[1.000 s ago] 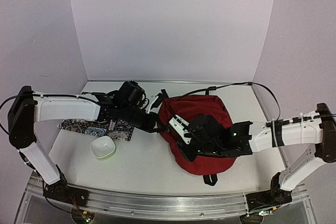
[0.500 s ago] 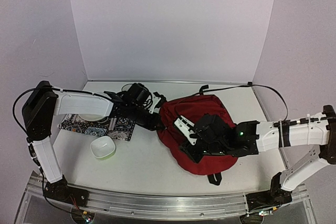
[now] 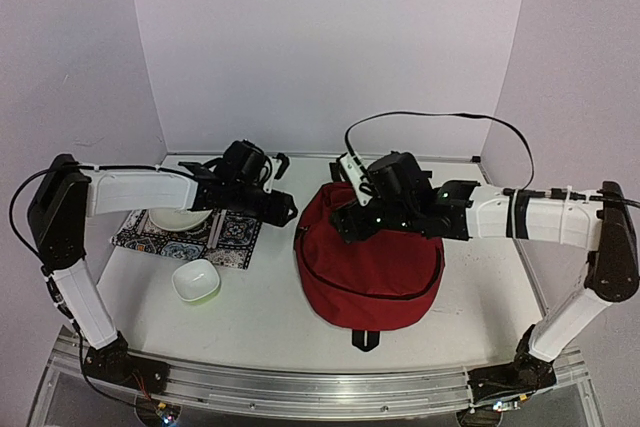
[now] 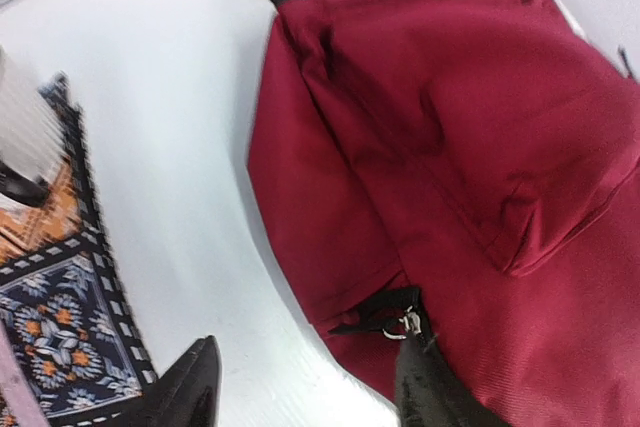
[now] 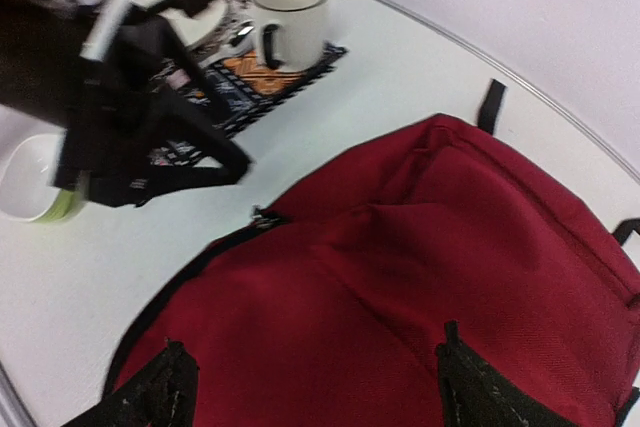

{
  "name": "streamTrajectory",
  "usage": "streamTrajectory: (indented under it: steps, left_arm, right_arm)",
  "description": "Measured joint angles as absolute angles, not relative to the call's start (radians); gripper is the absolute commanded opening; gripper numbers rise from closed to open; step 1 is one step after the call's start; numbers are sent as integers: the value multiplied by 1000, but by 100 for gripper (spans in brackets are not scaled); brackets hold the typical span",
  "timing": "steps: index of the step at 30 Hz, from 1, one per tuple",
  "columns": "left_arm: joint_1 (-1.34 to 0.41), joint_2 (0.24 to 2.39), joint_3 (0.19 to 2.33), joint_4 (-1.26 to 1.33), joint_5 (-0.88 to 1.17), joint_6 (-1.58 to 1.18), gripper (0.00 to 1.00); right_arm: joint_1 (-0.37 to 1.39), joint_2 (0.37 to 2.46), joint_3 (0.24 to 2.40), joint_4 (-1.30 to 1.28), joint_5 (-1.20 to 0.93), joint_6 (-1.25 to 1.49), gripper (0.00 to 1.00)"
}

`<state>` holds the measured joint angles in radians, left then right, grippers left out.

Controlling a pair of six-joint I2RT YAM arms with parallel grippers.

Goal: Pack the student bag
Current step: Reset both arms

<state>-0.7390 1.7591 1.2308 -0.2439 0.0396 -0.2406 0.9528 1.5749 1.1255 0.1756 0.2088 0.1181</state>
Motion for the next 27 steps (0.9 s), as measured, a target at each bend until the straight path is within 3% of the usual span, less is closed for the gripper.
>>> streamTrajectory:
  steps: [3,7,15,27]
  left_arm:
    - [-707,1689,1230,-243,10,-263,84]
    - [-597,1560,1194,-231,-25,-295,99]
    - [-312,1174,1032,-268,-140,-349,100]
    - [-307,648,922,-336,-293,-280,100]
  right_arm:
    - [883,1560,1101,187,283,124,97]
    - [783,1429,982,185,394,127,98]
    - [668,954,770,187,626,114,98]
    - [668,527,615,55,739,106,98]
